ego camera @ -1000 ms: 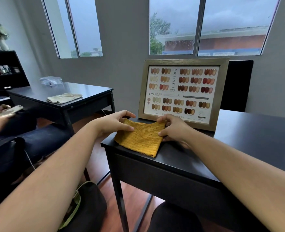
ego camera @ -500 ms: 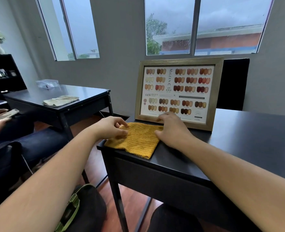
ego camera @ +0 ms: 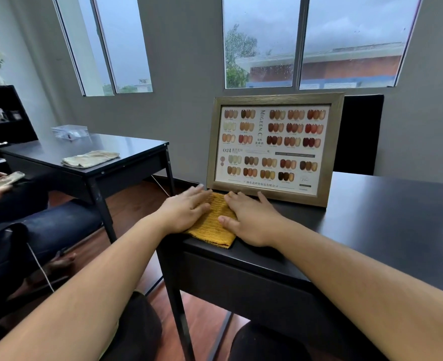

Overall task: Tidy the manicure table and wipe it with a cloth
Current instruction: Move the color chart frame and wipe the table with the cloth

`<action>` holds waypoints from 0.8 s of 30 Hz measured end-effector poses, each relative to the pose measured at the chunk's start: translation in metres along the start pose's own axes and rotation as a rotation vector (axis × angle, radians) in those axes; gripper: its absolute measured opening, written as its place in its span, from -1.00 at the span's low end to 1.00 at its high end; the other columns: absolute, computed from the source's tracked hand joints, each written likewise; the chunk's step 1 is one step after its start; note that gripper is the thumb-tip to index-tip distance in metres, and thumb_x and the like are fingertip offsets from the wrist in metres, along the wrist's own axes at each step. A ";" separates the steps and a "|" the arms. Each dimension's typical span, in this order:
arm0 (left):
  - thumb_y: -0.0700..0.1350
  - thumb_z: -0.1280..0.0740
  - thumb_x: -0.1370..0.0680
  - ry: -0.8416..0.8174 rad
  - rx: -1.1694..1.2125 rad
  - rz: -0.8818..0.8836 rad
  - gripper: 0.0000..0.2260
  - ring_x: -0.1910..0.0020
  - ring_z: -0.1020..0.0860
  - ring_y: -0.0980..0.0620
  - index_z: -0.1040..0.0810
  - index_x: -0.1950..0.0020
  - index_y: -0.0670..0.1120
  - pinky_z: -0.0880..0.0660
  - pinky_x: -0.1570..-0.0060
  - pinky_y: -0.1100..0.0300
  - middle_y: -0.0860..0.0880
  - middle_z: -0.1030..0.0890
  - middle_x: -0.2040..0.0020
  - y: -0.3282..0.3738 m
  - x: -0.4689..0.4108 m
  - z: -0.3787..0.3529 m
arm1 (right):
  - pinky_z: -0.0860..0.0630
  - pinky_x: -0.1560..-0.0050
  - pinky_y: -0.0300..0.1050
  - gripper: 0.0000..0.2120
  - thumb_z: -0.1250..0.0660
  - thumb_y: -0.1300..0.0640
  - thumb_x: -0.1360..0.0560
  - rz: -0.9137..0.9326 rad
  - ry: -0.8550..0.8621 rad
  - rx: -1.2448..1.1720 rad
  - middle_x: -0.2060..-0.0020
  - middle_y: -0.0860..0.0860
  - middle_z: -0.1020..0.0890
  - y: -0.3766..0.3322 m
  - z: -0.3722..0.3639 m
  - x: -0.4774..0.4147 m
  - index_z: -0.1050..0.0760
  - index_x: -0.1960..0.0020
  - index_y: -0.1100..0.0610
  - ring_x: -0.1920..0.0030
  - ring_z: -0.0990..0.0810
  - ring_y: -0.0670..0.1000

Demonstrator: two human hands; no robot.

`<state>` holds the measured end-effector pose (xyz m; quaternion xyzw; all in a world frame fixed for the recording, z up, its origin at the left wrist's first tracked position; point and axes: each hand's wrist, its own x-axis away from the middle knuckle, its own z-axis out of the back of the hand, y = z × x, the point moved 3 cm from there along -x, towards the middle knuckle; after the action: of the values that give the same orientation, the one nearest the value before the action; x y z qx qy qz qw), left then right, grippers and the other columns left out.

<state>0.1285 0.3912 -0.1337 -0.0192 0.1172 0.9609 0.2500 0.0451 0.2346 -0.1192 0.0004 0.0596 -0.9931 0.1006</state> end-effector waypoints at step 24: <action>0.10 -0.21 -0.55 0.227 0.209 -0.258 -0.60 -0.36 -0.37 0.00 -0.35 -0.38 0.09 -0.30 -0.32 0.03 0.05 -0.37 -0.42 0.139 0.003 0.050 | -0.27 -0.39 -0.04 -0.49 -0.16 -0.15 -0.56 -0.141 0.203 -0.199 -0.43 0.02 -0.37 0.090 0.078 0.100 -0.28 -0.45 0.04 -0.40 -0.33 0.08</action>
<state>0.0595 0.2867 -0.0558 -0.1161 0.2401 0.8952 0.3571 -0.0340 0.1182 -0.0540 0.0865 0.1675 -0.9818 0.0238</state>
